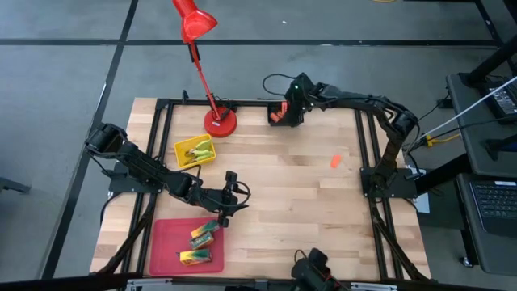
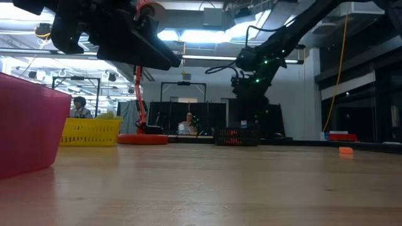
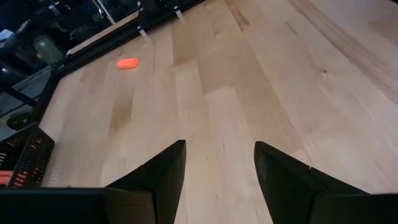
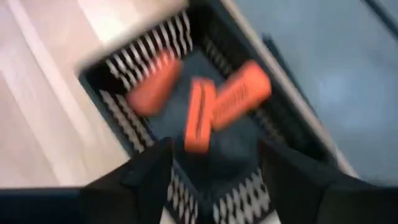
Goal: Pick & Place School Supplies
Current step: Put the eraser into the black bin
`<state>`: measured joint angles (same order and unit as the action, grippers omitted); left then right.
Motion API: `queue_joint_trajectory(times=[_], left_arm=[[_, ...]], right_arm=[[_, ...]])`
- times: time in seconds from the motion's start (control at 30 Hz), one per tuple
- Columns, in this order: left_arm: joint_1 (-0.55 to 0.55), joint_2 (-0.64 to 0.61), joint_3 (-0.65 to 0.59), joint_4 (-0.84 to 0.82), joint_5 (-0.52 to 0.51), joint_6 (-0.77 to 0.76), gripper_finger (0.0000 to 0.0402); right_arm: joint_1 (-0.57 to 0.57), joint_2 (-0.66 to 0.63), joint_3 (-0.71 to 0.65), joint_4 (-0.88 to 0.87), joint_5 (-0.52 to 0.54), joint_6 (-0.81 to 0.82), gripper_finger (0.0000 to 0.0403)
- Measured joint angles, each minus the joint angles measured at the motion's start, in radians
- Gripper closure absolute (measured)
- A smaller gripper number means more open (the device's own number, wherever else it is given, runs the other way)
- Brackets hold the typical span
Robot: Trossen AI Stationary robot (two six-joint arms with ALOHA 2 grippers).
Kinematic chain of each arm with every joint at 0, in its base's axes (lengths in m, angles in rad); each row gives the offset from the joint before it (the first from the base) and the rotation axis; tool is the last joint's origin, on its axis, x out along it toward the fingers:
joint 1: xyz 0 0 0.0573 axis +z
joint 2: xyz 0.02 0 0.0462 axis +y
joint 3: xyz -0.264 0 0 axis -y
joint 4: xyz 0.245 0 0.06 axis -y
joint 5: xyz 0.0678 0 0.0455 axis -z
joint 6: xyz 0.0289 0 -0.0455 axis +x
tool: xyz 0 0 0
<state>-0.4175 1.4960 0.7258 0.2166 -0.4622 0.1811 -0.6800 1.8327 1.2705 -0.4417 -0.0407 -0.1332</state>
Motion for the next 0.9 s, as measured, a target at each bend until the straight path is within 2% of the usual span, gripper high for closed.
queue_joint_trajectory(times=[0.07, 0.17, 0.4, 0.57, 0.7, 0.77, 0.9], left_arm=[[-0.001, 0.0, 0.0, -0.004, 0.0, -0.003, 0.0215], [-0.001, 0.0, 0.0, -0.006, 0.0, -0.011, 0.0215], [-0.002, 0.0, 0.0, -0.015, 0.0, -0.021, 0.0215], [-0.011, 0.0, 0.0, -0.033, -0.002, -0.04, 0.0215], [-0.023, 0.0, 0.0, -0.024, -0.023, -0.047, 0.0215], [-0.026, 0.0, 0.0, -0.01, -0.026, -0.047, 0.0215], [-0.026, 0.0, 0.0, 0.006, -0.021, -0.039, 0.0215]], right_arm=[[0.005, -0.014, 0.0, -0.085, 0.037, 0.025, 0.016], [0.036, -0.049, 0.0, -0.244, 0.083, 0.114, 0.0164], [0.233, -0.204, -0.071, -0.563, 0.177, 0.262, 0.0247], [0.399, -0.355, -0.237, -0.582, 0.205, 0.461, 0.0325], [0.454, -0.462, -0.392, -0.563, 0.198, 0.634, 0.039], [0.461, -0.512, -0.454, -0.531, 0.195, 0.697, 0.0393], [0.461, -0.59, -0.561, -0.457, 0.166, 0.819, 0.0349]])
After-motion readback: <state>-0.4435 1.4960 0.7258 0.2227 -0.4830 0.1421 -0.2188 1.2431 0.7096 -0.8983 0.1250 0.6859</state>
